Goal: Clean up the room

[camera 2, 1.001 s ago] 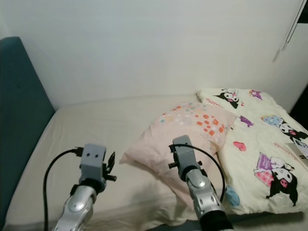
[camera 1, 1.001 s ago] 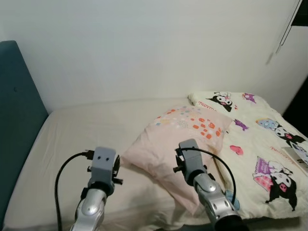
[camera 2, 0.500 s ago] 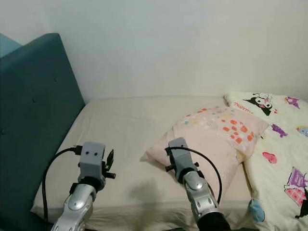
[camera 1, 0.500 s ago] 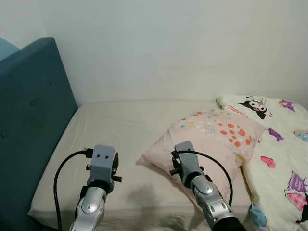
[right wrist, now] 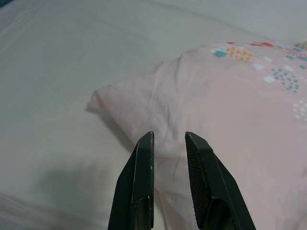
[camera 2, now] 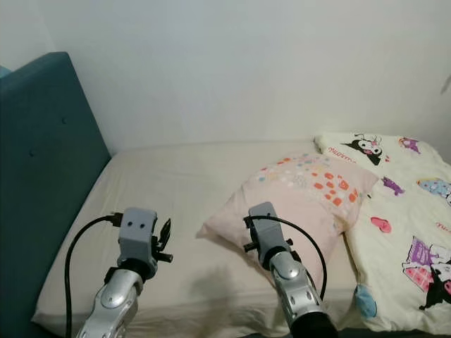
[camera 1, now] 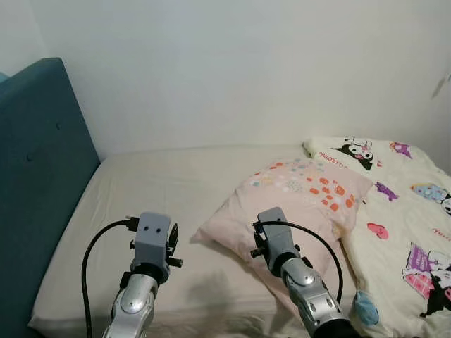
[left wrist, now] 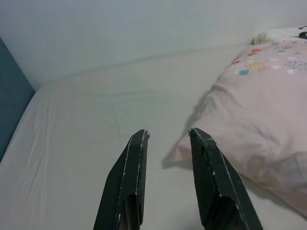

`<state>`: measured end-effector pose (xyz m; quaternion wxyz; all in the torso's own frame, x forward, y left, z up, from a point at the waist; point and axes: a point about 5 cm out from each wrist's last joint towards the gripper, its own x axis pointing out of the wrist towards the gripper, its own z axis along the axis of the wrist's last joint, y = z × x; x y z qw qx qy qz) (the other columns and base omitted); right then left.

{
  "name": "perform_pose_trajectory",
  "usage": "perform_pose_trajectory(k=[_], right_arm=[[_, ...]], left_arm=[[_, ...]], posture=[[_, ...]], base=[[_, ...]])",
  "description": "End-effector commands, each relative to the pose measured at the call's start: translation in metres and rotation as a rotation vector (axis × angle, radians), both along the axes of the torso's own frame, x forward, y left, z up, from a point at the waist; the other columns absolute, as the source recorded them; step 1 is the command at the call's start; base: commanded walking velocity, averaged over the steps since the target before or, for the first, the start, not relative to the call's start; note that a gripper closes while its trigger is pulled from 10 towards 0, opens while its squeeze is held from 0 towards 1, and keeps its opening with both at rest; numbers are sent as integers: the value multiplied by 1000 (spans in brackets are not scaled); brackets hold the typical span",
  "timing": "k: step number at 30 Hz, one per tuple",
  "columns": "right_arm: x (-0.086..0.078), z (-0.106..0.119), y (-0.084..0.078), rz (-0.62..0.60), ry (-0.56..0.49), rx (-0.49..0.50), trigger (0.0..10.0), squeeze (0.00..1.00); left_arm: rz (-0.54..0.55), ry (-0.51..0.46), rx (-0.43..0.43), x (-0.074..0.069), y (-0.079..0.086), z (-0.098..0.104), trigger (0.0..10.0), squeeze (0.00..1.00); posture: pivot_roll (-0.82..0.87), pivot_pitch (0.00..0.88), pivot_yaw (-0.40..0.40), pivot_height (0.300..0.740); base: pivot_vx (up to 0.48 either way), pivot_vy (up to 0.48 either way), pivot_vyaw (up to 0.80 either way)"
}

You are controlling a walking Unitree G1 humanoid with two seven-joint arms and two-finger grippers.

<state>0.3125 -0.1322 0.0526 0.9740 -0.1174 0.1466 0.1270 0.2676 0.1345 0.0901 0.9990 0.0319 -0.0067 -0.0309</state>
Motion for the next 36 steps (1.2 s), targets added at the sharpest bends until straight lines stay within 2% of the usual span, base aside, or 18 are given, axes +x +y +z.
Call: perform_pose_trajectory(k=[1, 8, 30, 33, 36], right_arm=[[-1, 0, 0, 1, -4, 13, 10000, 0], [-2, 0, -1, 2, -2, 9, 10000, 0], [-2, 0, 0, 19, 2, 10, 10000, 0], [-2, 0, 2, 49, -4, -26, 10000, 0], [-2, 0, 3, 48, -8, -30, 10000, 0]], left_arm=[[3, -9, -6, -1, 1, 1, 10000, 0], [8, -7, -8, -1, 1, 1, 10000, 0], [49, 2, -7, -3, 7, -2, 10000, 0], [57, 0, 1, -4, 7, -2, 10000, 0], [54, -5, 8, -4, 7, -2, 10000, 0]], posture=[[57, 0, -47, 740], [55, 0, -50, 740], [59, 7, -59, 740], [59, 7, -59, 740], [63, 9, -59, 740]], base=[[277, 0, 0], [275, 0, 0], [0, 0, 0], [0, 0, 0], [0, 0, 792]])
